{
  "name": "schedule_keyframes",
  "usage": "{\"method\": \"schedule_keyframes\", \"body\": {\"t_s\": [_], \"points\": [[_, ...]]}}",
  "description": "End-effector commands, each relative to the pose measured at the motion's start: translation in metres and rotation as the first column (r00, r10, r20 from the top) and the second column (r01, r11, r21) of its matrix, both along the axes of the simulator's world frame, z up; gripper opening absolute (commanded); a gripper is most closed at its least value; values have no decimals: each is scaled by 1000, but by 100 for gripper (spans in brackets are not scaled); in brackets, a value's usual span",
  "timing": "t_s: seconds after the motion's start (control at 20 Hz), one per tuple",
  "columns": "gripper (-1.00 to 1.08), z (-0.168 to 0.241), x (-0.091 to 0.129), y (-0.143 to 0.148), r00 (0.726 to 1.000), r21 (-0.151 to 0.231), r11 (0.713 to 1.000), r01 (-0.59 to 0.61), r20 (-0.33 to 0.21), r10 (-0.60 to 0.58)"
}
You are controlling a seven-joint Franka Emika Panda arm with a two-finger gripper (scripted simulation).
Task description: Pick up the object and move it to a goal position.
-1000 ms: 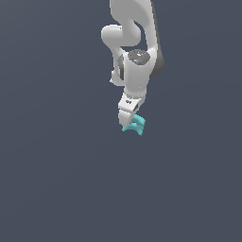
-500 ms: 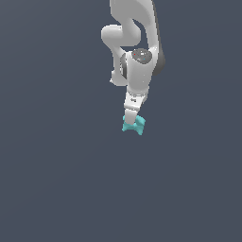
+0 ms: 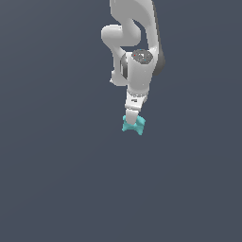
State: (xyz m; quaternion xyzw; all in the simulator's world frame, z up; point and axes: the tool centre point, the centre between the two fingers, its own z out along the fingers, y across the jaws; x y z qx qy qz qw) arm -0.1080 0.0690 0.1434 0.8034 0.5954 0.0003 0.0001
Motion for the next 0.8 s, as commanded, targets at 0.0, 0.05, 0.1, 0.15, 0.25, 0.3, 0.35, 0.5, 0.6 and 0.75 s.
{"method": "schedule_keyframes", "body": {"t_s": [0.0, 0.05, 0.1, 0.15, 0.25, 0.3, 0.35, 0.5, 0.6, 0.75], "points": [[100, -5, 0, 0, 1000, 0, 1000, -1, -1, 1], [100, -9, -1, 0, 1000, 0, 1000, -1, -1, 1], [100, -13, -1, 0, 1000, 1, 1000, -2, -1, 2], [100, -18, -1, 0, 1000, 1, 1000, -2, -1, 2], [100, -28, -1, 0, 1000, 1, 1000, -3, -1, 3], [100, -33, -1, 0, 1000, 1, 1000, -4, -1, 4], [100, -37, -1, 1, 1000, 1, 1000, -4, -1, 4], [100, -45, -1, 0, 1000, 1, 1000, -5, -1, 5], [100, -47, -1, 0, 1000, 0, 1000, -5, -1, 5], [-100, -48, -1, 0, 1000, 0, 1000, -5, -1, 5]]}}
